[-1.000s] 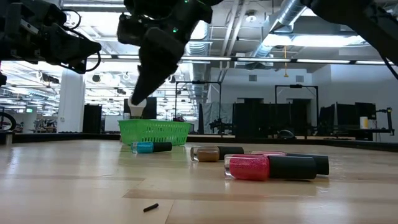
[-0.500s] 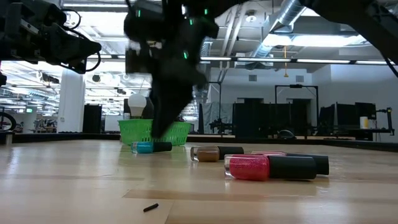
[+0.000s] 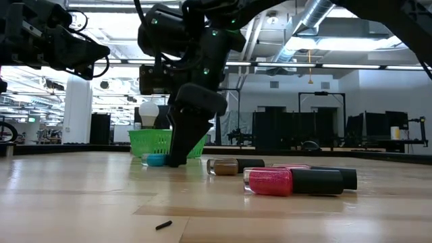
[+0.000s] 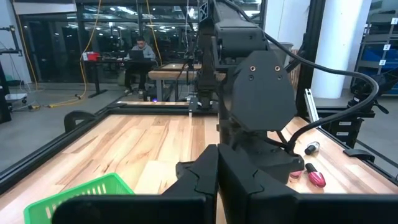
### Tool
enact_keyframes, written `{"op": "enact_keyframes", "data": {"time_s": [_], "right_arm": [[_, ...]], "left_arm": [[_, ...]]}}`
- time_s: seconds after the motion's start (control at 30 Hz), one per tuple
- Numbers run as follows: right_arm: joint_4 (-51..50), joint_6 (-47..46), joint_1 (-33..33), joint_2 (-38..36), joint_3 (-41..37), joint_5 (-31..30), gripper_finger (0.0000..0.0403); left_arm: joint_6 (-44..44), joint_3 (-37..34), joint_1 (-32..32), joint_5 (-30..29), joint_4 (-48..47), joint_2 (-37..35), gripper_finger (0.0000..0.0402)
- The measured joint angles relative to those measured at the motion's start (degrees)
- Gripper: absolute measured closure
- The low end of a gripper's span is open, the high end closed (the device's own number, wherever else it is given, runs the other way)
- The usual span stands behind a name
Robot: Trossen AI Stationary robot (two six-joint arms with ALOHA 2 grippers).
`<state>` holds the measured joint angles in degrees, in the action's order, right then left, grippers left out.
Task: Pick & Place Nail Polish
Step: Put the light blue nail polish bottle into the green bin
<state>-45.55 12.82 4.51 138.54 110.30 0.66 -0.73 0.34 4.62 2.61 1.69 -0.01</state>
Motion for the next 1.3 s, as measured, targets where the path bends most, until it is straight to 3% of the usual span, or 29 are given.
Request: {"op": "enact_keyframes", "data": {"time_s": [0.13,0.57,0.87,1.03,1.17,1.3], "right_arm": [[-0.3,-1.2,0.0,0.0,0.0,0.1,0.0364],[-1.9,-6.3,-1.5,-3.3,-0.7,-0.7,0.0363],[0.4,-9.2,-6.1,-13.6,-0.5,0.5,0.0363],[4.9,-15.4,-11.2,-17.8,-0.3,-2.4,0.0363],[6.2,-22.6,-15.5,-17.4,-0.4,-6.6,0.0363],[6.5,-27.2,-18.0,-16.0,-0.2,-7.1,0.0363]], "left_arm": [[0.0,0.0,0.0,0.0,0.0,0.0,0.0400],[0.0,0.0,0.0,0.0,0.0,0.0,0.0400],[0.0,0.0,0.0,0.0,0.0,0.0,0.0400],[0.0,0.0,0.0,0.0,0.0,0.0,0.0400],[0.0,0.0,0.0,0.0,0.0,0.0,0.0400],[0.0,0.0,0.0,0.0,0.0,0.0,0.0400]]}}
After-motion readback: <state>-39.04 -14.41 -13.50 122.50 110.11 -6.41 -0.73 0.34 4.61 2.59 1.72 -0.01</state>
